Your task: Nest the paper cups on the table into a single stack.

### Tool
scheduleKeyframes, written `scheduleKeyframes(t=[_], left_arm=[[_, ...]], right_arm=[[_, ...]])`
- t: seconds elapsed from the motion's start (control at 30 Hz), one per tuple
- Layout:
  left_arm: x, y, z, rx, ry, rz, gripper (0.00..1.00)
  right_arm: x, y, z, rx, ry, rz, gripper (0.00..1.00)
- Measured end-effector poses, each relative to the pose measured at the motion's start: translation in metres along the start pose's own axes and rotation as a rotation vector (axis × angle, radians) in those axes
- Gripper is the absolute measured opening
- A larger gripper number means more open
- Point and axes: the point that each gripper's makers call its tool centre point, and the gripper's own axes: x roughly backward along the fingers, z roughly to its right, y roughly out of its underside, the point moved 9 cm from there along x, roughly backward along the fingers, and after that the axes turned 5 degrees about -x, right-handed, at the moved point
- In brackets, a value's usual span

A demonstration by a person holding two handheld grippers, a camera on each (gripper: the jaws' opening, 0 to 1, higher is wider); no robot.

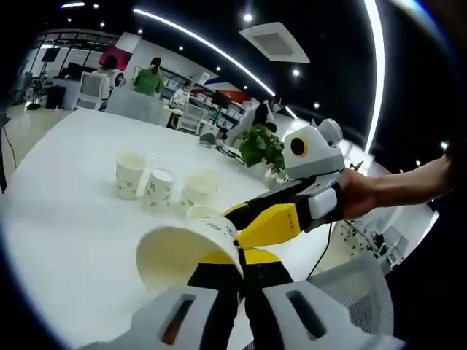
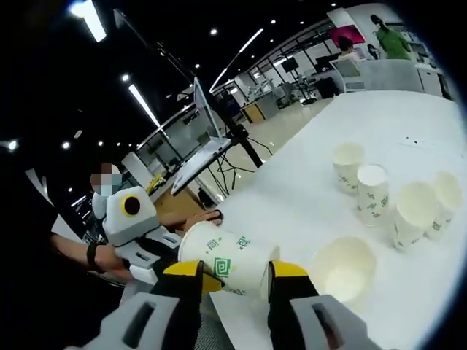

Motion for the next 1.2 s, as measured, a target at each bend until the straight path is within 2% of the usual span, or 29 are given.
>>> scheduleKeyframes(t=[0.13, 0.2, 0.37, 0.53, 0.83, 0.97, 1.07, 1.2], left_arm=[[0.0, -0.002, 0.0, -0.02, 0.002, -0.018, 0.0], [-0.001, -0.004, 0.0, -0.059, -0.005, -0.045, 0.0], [-0.004, -0.006, -0.005, -0.155, -0.001, -0.122, 0.0], [-0.01, -0.012, -0.014, -0.186, 0.01, -0.137, 0.0], [-0.026, -0.027, -0.017, -0.275, 0.052, -0.193, 0.0], [-0.036, -0.037, -0.011, -0.323, 0.082, -0.22, 0.0], [-0.047, -0.038, -0.012, -0.381, 0.092, -0.284, 0.0], [-0.059, -0.041, -0.012, -0.401, 0.106, -0.298, 0.0]], right_arm=[[0.003, 0.002, -0.003, 0.019, 0.015, -0.006, 0.34], [0.006, 0.002, -0.005, 0.024, 0.022, -0.007, 0.34], [0.013, 0.005, -0.002, 0.079, 0.08, -0.031, 0.38], [0.023, 0.01, 0.004, 0.153, 0.148, -0.074, 0.42], [0.042, 0.019, 0.009, 0.162, 0.212, -0.102, 0.46], [0.051, 0.025, 0.01, 0.168, 0.244, -0.101, 0.47], [0.057, 0.032, 0.013, 0.172, 0.279, -0.106, 0.48], [0.063, 0.042, 0.018, 0.15, 0.327, -0.09, 0.5]])
